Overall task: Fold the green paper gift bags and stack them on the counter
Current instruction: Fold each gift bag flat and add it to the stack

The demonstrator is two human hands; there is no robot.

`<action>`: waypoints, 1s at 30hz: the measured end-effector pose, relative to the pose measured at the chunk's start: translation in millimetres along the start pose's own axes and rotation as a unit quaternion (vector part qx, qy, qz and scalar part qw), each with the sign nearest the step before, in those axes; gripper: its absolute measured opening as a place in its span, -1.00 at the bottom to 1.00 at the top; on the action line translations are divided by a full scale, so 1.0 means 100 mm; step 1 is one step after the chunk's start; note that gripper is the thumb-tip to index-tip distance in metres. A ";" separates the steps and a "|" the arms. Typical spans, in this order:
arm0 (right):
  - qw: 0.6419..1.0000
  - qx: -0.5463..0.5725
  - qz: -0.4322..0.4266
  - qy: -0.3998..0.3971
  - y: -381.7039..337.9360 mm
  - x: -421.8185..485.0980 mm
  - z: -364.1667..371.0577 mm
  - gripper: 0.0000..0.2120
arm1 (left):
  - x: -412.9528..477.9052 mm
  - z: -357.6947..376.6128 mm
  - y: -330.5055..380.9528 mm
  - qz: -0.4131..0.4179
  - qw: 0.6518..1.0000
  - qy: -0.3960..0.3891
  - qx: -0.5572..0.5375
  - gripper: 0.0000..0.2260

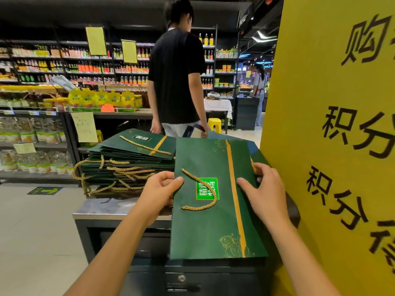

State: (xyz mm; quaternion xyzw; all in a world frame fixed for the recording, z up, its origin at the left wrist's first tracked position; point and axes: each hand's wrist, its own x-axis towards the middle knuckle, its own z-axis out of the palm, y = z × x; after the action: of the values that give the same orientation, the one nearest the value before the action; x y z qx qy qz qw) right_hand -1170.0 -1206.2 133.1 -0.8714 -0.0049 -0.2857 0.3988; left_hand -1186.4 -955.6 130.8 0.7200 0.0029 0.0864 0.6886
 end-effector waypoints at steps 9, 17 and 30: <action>0.967 0.026 -0.223 -0.117 -0.42 -0.10 0.60 -0.65 | 0.04 -0.04 -0.14 0.037 0.998 -0.009 0.046 -0.84; 0.970 0.027 -0.241 -0.035 -0.40 -0.11 0.87 -0.94 | 0.05 -0.12 -0.16 0.027 0.998 -0.049 0.031 -0.88; 0.926 0.355 -0.017 -0.125 -0.29 0.01 0.54 -0.95 | 0.01 -0.12 -0.16 0.028 0.998 -0.045 0.029 -0.87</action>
State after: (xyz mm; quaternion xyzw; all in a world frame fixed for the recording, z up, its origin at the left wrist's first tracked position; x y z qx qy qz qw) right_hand -1149.4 -1148.8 125.7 -0.7009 -0.1709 -0.1606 0.6736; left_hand -1185.2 -942.5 115.2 0.7425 -0.0463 0.0729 0.6643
